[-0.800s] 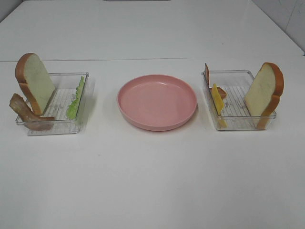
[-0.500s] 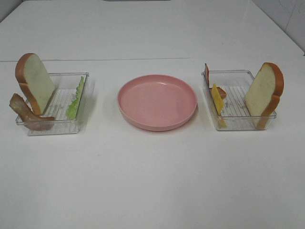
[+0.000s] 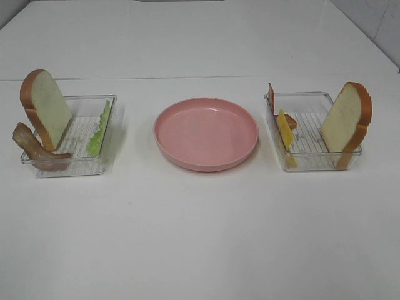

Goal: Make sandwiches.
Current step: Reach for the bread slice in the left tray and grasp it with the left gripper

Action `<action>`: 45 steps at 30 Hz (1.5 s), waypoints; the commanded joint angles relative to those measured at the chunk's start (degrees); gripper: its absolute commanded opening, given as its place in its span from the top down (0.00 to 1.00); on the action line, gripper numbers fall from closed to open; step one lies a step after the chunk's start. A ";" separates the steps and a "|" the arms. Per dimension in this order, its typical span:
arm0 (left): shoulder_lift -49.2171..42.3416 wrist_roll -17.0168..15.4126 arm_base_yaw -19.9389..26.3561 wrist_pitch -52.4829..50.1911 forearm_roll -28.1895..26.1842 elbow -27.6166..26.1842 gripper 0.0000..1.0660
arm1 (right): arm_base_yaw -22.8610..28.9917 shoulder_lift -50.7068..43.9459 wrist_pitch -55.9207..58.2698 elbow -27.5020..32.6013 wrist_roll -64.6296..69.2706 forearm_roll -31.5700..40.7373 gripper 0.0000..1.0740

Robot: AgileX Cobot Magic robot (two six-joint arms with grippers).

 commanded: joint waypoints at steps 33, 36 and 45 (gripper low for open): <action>111.44 -1.60 -7.39 11.80 2.75 -76.55 0.04 | -0.11 -1.78 -0.80 0.17 -0.06 0.11 0.19; 116.20 -2.23 -7.33 11.80 2.69 -80.62 0.04 | -0.11 -1.78 -0.80 0.17 -0.06 0.11 0.19; 124.45 -1.43 -7.33 11.75 2.69 -85.94 0.04 | -0.11 -1.78 -0.80 0.17 -0.06 0.11 0.19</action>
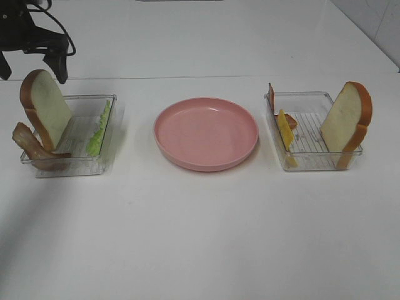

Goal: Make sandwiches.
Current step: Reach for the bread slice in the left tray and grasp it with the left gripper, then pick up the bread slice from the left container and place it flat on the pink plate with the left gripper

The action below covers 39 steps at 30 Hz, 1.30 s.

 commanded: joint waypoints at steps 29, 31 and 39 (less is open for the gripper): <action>5.50 1.26 0.06 5.21 -0.57 -0.52 1.00 | -0.11 -1.78 -0.80 0.17 -0.06 0.11 0.19; 5.44 0.17 0.06 5.27 -0.57 -0.52 1.00 | -0.11 -1.78 -0.80 0.17 -0.06 0.11 0.19; 2.92 -2.06 0.06 5.04 1.55 -0.63 1.00 | -0.11 -1.78 -0.80 0.17 -0.06 0.11 0.19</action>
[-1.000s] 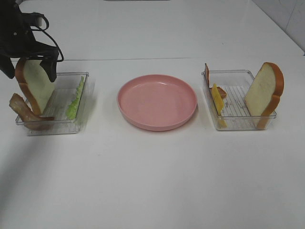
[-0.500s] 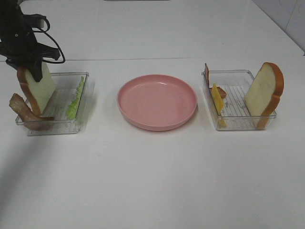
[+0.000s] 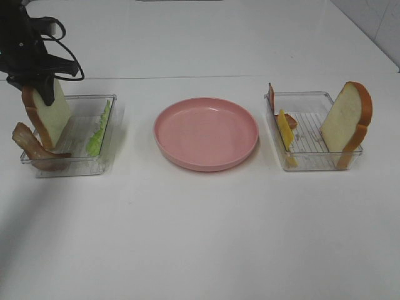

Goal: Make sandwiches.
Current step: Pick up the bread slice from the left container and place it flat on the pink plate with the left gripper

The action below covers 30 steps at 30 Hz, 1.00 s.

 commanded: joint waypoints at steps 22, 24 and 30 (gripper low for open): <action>-19.48 -4.58 -0.11 3.04 -3.84 -2.75 1.00 | -0.11 -1.78 -0.80 0.17 -0.06 0.11 0.19; -19.37 -3.44 -0.11 1.89 -9.91 -4.58 1.00 | -0.11 -1.78 -0.80 0.17 -0.06 0.11 0.19; -17.53 2.46 -2.64 -3.04 -26.13 -5.44 1.00 | -0.11 -1.78 -0.80 0.17 -0.06 0.11 0.19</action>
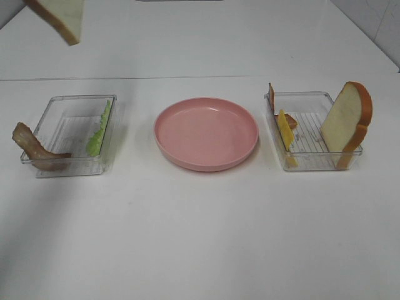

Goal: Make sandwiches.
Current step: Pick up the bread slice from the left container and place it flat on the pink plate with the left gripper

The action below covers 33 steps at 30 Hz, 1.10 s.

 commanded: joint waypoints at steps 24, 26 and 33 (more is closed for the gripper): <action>22.69 -3.32 -21.72 -20.74 -13.18 -0.52 1.00 | -0.11 -1.78 -0.80 0.17 -0.06 0.11 0.19; 23.72 -3.32 -22.29 -21.26 -13.29 -0.52 1.00 | -0.11 -1.78 -0.80 0.17 -0.06 0.11 0.19; 26.18 -4.76 -22.75 -21.54 -13.98 -0.52 1.00 | -0.11 -1.78 -0.80 0.17 -0.06 0.11 0.19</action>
